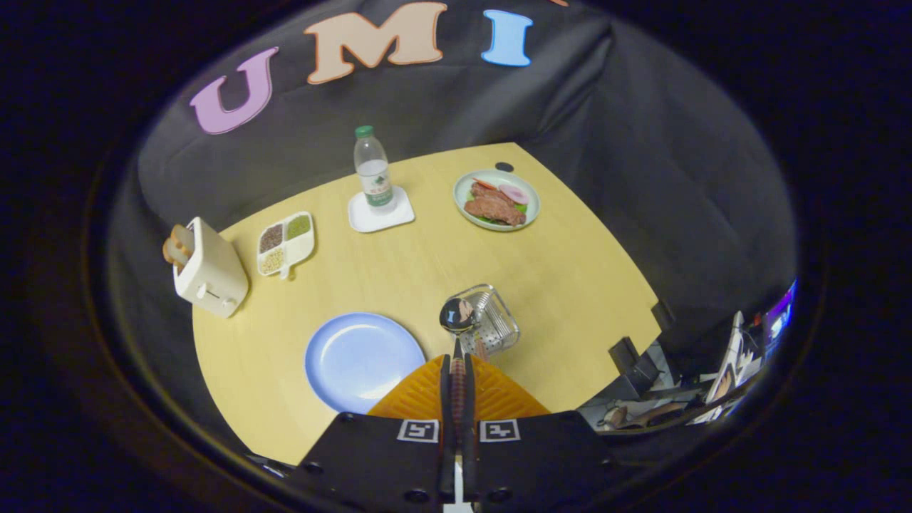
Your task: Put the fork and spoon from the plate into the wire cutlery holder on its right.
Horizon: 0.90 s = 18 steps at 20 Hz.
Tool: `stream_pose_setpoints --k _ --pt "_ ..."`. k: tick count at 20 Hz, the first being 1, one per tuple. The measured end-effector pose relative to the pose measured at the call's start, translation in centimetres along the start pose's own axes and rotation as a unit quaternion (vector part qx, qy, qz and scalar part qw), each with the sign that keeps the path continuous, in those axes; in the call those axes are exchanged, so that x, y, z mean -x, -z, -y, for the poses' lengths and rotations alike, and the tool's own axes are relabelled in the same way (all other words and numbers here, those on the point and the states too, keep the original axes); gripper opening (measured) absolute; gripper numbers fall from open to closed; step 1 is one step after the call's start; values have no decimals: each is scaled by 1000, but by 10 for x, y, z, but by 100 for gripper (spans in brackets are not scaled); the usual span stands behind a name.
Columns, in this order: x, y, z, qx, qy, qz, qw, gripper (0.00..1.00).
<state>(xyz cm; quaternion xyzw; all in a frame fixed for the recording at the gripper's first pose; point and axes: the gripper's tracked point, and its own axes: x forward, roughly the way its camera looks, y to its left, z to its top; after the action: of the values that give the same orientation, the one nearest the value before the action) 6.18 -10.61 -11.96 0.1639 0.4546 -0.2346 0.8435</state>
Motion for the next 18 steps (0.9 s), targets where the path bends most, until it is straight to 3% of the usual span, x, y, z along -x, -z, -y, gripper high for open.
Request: stream_pose_setpoints --k 8,11,18 --pt "-53 8 15 -15 0 -85 996 7" --pt "-71 6 9 -22 -20 -102 994 7" --pt "-105 11 25 23 -15 -125 992 10"
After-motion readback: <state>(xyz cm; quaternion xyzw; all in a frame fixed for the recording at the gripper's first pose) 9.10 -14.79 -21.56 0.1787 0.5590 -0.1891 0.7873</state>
